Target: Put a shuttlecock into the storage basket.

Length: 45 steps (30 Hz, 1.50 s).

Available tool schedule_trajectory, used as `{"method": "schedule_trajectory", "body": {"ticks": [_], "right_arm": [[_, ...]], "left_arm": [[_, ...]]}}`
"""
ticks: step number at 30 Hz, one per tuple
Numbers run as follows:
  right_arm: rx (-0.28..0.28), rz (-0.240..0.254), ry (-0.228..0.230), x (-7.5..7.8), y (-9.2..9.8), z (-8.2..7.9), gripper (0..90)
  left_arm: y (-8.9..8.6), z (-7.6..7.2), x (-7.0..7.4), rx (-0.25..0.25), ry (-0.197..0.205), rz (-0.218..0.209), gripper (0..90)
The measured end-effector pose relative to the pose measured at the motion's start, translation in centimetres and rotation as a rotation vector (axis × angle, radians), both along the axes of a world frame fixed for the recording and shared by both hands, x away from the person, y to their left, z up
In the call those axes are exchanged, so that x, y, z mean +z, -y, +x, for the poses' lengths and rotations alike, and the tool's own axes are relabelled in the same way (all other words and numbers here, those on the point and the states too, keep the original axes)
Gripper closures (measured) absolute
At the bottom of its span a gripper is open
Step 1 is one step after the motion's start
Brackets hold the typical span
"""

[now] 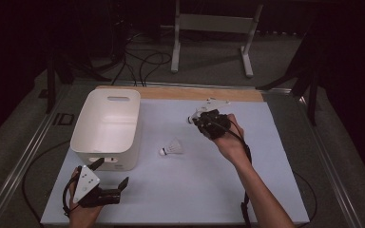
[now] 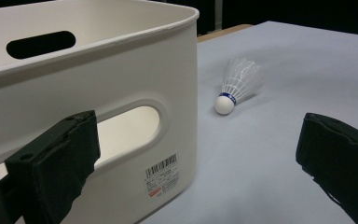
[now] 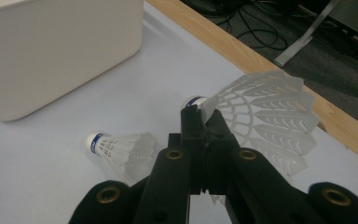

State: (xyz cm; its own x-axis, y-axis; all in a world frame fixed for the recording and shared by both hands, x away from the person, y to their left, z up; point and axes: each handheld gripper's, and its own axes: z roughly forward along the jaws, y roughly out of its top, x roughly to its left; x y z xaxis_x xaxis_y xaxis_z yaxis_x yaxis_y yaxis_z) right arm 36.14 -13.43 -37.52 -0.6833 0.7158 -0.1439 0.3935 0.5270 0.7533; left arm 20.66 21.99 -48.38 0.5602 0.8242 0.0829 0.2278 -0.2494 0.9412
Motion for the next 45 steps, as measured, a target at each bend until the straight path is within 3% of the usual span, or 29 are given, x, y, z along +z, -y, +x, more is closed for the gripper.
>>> {"method": "schedule_trajectory", "body": {"ticks": [45], "right_arm": [[0.071, 0.048, 0.027, 1.7, -2.3, -0.8, 89.1]], "left_arm": [[0.0, 0.0, 0.0, -0.002, 0.002, -0.001, 0.3]]}}
